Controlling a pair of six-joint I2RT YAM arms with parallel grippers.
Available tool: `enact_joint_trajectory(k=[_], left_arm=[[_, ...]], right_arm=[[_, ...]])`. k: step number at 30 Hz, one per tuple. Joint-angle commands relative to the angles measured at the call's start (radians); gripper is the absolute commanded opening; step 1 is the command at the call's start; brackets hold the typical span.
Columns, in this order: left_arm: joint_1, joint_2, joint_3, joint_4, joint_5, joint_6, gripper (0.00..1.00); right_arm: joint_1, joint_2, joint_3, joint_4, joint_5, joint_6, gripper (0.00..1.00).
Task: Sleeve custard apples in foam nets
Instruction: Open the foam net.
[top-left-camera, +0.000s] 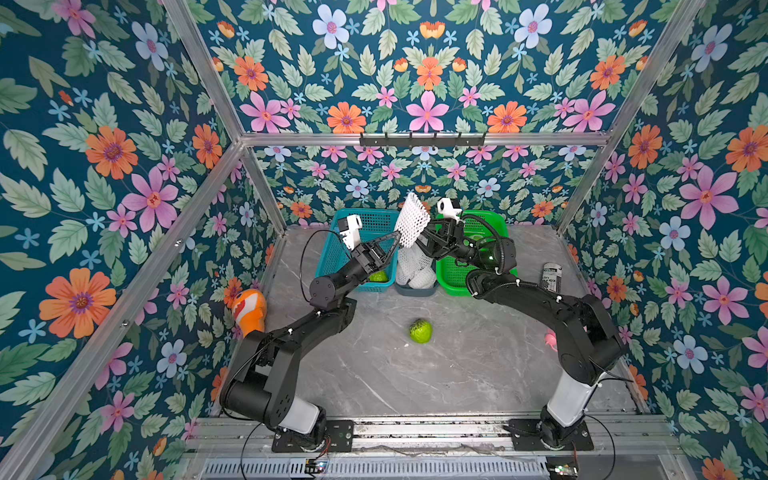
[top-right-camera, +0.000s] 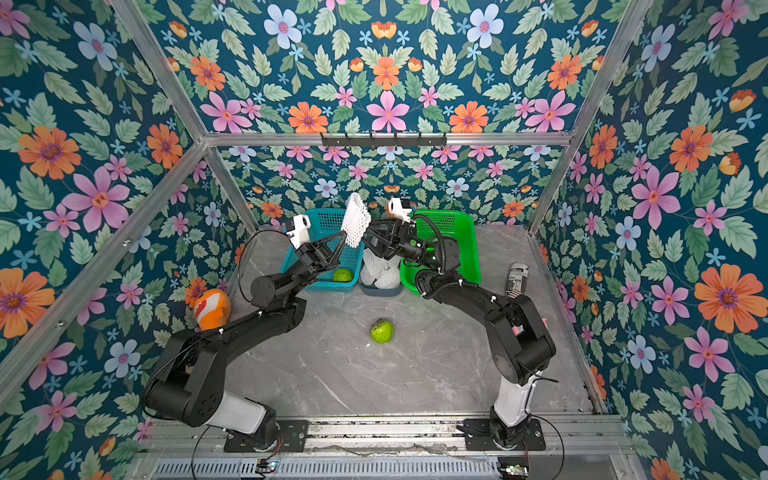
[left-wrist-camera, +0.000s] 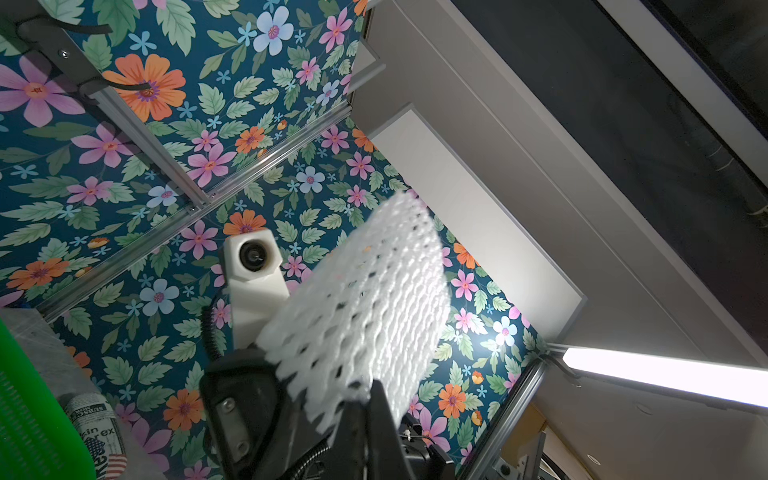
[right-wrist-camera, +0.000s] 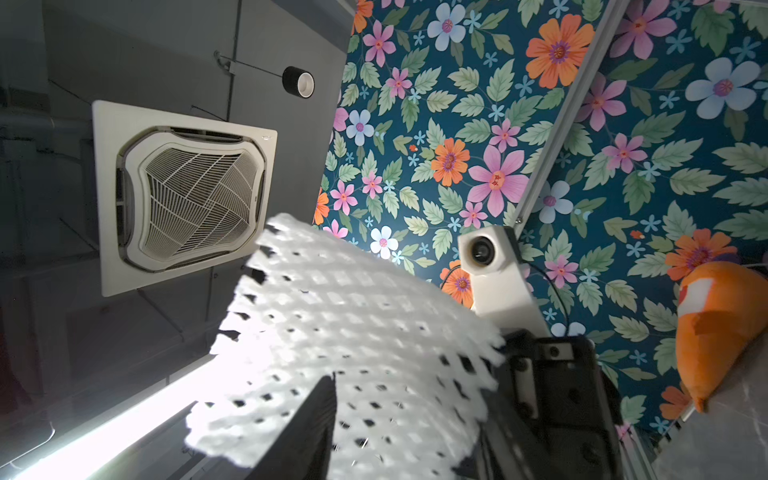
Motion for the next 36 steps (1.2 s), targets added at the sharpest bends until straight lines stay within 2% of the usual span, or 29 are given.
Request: enact_joint_trajectory(k=[1, 5, 9, 12, 19, 23, 36], left_arm=[[0.000, -0.008, 0.006, 0.114, -0.001, -0.010, 0.00], [0.000, -0.014, 0.004, 0.114, -0.020, -0.008, 0.00], [-0.001, -0.006, 0.006, 0.114, -0.021, -0.002, 0.00], [-0.002, 0.002, 0.001, 0.113, -0.023, -0.001, 0.00], [-0.001, 0.000, -0.021, 0.114, -0.025, 0.010, 0.00], [0.000, -0.001, -0.037, 0.114, -0.032, 0.013, 0.00], [0.000, -0.003, -0.050, 0.114, -0.008, 0.012, 0.00]], right_arm=[[0.003, 0.009, -0.009, 0.061, 0.004, 0.014, 0.59], [0.011, 0.014, -0.006, 0.061, 0.004, 0.019, 0.67], [0.030, 0.017, 0.027, 0.062, -0.001, 0.045, 0.69], [0.033, 0.011, 0.041, 0.063, 0.001, 0.059, 0.68], [0.039, -0.024, 0.053, 0.063, -0.005, 0.062, 0.60], [0.039, -0.028, 0.042, 0.063, -0.002, 0.061, 0.52], [0.025, -0.014, -0.006, 0.062, 0.002, 0.036, 0.10]])
